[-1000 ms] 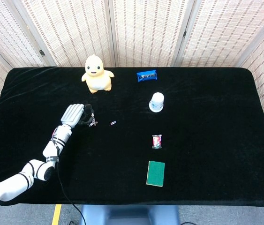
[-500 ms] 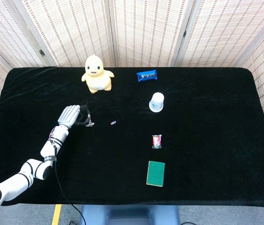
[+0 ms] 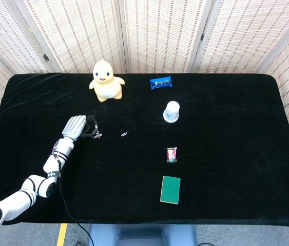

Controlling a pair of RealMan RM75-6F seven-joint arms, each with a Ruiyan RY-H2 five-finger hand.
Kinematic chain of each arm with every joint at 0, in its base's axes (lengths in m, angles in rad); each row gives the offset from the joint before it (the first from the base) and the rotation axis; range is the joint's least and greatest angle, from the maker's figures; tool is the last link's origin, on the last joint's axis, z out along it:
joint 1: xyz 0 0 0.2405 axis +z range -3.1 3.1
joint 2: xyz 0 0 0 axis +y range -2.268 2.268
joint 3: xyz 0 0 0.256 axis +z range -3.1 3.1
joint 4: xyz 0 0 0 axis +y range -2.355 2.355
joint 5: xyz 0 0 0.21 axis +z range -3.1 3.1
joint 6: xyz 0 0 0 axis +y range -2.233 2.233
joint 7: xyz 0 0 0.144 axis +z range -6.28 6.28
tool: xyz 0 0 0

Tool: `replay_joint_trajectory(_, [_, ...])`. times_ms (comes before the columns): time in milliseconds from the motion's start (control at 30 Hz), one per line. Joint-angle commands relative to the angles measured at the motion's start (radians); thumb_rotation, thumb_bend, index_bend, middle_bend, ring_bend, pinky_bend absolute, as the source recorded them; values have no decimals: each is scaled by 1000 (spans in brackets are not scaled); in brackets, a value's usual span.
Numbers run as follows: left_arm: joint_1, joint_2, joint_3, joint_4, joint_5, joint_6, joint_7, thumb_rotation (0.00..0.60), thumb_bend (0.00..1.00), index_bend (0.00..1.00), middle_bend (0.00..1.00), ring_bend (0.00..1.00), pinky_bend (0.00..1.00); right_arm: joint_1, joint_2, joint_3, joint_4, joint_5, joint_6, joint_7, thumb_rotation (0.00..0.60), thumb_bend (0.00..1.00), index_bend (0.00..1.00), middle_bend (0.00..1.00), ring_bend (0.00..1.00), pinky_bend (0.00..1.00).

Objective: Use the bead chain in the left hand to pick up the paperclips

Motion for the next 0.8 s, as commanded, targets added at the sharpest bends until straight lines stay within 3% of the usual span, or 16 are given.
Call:
replay_joint_trajectory(33, [4, 7, -1, -4, -2, 9, 20, 600, 544, 764, 1000, 1000, 1000, 5, 0, -1, 7, 3, -14, 4, 600, 353, 0, 33, 70, 0])
replay_joint_trajectory(233, [30, 55, -14, -78, -15, 65, 86, 600, 544, 764, 1000, 1000, 1000, 13, 1, 3, 16, 6, -26, 21, 600, 353, 0, 33, 70, 0])
replay_joint_trajectory(367, [85, 148, -11, -271, 4, 205, 236, 600, 545, 764, 1000, 1000, 1000, 14, 1, 2, 24, 10, -38, 39, 600, 353, 0, 33, 70, 0])
replay_joint_trajectory(500, [142, 235, -11, -466, -19, 274, 334, 600, 546, 764, 1000, 1000, 1000, 21, 5, -2, 34, 6, -55, 60, 600, 353, 0, 33, 70, 0])
replay_joint_trajectory(800, [272, 321, 55, -685, -16, 414, 465, 600, 545, 764, 1000, 1000, 1000, 38, 5, -21, 44, -17, -89, 75, 600, 353, 0, 33, 69, 0])
